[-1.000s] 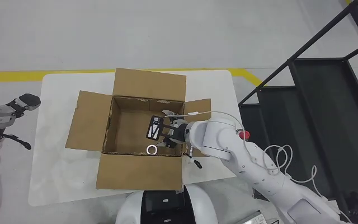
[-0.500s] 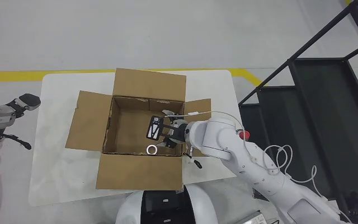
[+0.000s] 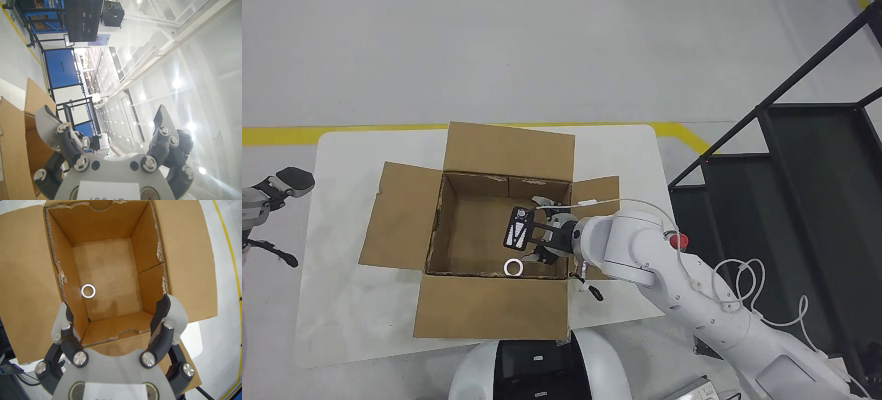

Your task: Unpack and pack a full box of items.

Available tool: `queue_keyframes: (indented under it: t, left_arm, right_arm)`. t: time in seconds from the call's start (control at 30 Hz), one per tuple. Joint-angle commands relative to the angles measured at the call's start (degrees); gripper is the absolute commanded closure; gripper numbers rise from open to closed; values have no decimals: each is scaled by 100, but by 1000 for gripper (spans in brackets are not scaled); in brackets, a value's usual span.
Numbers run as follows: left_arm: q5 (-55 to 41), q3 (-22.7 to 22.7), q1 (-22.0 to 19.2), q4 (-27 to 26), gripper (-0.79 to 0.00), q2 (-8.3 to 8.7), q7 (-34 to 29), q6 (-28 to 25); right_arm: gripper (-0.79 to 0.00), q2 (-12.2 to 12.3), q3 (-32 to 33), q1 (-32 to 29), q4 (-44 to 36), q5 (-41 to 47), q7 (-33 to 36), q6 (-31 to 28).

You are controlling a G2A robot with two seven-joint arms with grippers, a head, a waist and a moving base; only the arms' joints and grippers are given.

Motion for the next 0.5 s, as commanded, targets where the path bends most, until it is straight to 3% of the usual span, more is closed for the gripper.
queue_keyframes:
  t: [0.0, 0.17, 0.47]
  left_arm:
    - [0, 0, 0, 0, -785, 0, 0, 0]
    - [0, 0, 0, 0, -785, 0, 0, 0]
    - [0, 0, 0, 0, -785, 0, 0, 0]
  right_arm:
    - [-785, -11, -77, 56, 106, -43, -40, -145]
    - [-785, -209, -598, 667, 753, 255, 200, -195]
    - [-785, -846, -1813, 1808, 2318, 649, 636, 441]
